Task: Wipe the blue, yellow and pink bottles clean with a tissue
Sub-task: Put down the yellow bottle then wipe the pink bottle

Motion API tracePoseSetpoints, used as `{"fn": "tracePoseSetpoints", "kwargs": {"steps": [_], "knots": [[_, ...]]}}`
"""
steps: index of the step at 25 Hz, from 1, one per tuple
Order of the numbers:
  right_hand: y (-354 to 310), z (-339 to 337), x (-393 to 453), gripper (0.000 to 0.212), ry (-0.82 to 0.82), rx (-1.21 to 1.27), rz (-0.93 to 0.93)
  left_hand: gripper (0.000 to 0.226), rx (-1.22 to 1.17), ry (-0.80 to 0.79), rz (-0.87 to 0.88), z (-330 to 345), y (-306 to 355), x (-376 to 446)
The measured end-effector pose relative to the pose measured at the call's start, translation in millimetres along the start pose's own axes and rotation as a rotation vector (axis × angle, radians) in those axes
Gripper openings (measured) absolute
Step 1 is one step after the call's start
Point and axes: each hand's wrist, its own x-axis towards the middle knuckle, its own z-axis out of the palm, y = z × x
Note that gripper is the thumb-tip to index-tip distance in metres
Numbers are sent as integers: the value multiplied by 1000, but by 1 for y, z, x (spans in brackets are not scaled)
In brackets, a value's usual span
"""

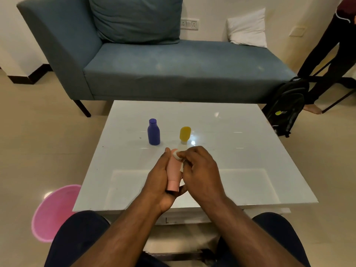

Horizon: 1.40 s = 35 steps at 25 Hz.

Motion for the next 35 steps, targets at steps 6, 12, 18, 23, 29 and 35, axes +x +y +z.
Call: {"fn": "tracePoseSetpoints", "kwargs": {"steps": [6,12,18,23,29,35], "knots": [[-15,5,-31,28,-76,2,-61,58,-109,-26,-40,-2,11,1],[-3,5,0,22,5,54,34,50,-37,12,2,-3,7,3],[-12,6,-24,25,-66,42,-51,52,-104,-23,-18,-3,12,3],[-10,3,5,22,20,-13,-12,41,-47,-48,36,6,12,-1],[-10,2,-12,24,-80,-25,-76,47,-75,-70,18,2,13,2],[-19,4,-12,23,-38,-12,-67,54,-87,-83,9,5,13,-2]]}}
